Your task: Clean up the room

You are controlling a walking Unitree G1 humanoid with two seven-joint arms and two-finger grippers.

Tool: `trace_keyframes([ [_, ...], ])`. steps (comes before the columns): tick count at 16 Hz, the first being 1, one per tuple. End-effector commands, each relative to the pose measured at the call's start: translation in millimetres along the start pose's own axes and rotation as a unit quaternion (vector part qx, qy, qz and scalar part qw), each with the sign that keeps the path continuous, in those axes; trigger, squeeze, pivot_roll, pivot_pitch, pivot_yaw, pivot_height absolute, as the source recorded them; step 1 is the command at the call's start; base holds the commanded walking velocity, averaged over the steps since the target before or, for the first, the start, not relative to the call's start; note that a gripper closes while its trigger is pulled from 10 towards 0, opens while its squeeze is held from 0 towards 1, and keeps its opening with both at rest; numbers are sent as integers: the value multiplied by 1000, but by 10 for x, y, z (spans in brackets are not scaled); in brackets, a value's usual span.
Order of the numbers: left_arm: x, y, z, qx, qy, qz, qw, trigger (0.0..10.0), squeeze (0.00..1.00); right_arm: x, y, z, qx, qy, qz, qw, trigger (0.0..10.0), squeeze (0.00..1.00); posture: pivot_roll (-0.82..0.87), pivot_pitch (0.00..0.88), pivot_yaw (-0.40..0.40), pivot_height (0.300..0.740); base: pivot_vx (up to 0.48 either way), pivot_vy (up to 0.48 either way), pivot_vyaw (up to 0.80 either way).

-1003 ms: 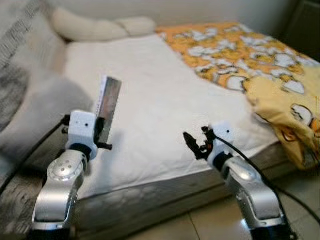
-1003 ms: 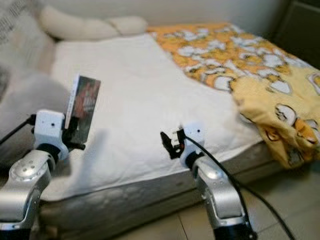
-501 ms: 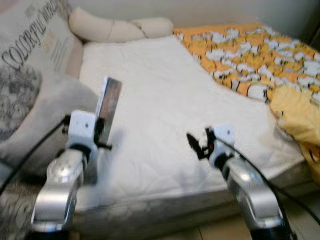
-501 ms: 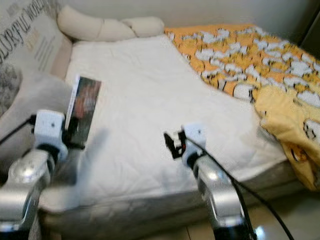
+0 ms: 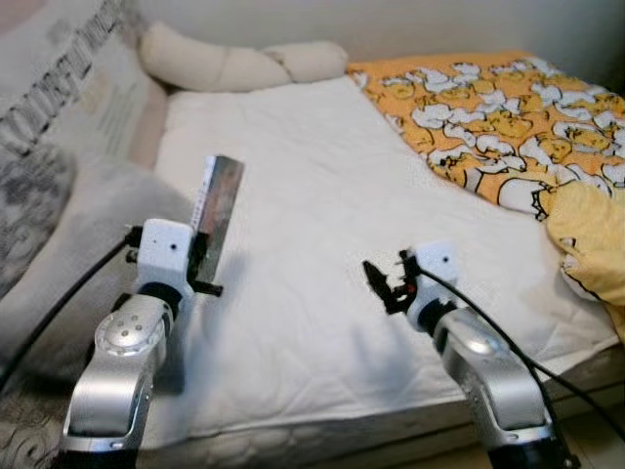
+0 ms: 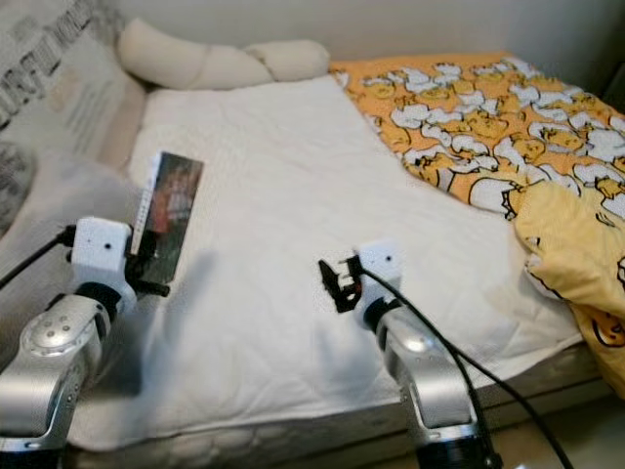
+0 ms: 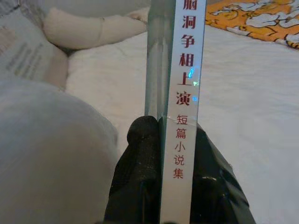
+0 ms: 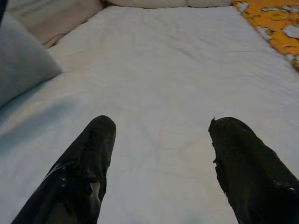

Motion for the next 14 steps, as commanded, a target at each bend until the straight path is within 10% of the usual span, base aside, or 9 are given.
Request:
trace_keyframes([
  [1, 14, 137, 105, -7, -18, 23, 1000, 10000, 0, -15, 48, 90, -2, -13, 5, 1000, 10000, 0, -28, 0, 15, 740, 0, 0, 0],
  [11, 613, 91, 460, -104, -181, -75, 975, 10000, 0, -245, 272, 50, -39, 161, -19, 986, 10000, 0, -72, 0, 38, 740, 0, 0, 0],
  [14, 787, 33, 680, -225, -237, -144, 934, 10000, 0, -459, 335, -80, -67, 251, -58, 964, 10000, 0, -108, 0, 51, 740, 0, 0, 0],
])
Point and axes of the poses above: a point about 5 cm out from each wrist's last joint towards the gripper, its own x axis pointing out of the wrist towards the gripper, its own y axis along the axis of the wrist's last joint, z = x × y, the point moved 5 cm from there along x, pointing out of the wrist towards the gripper, and after that the axes turned 5 degrees about x, right-handed, at the moved point
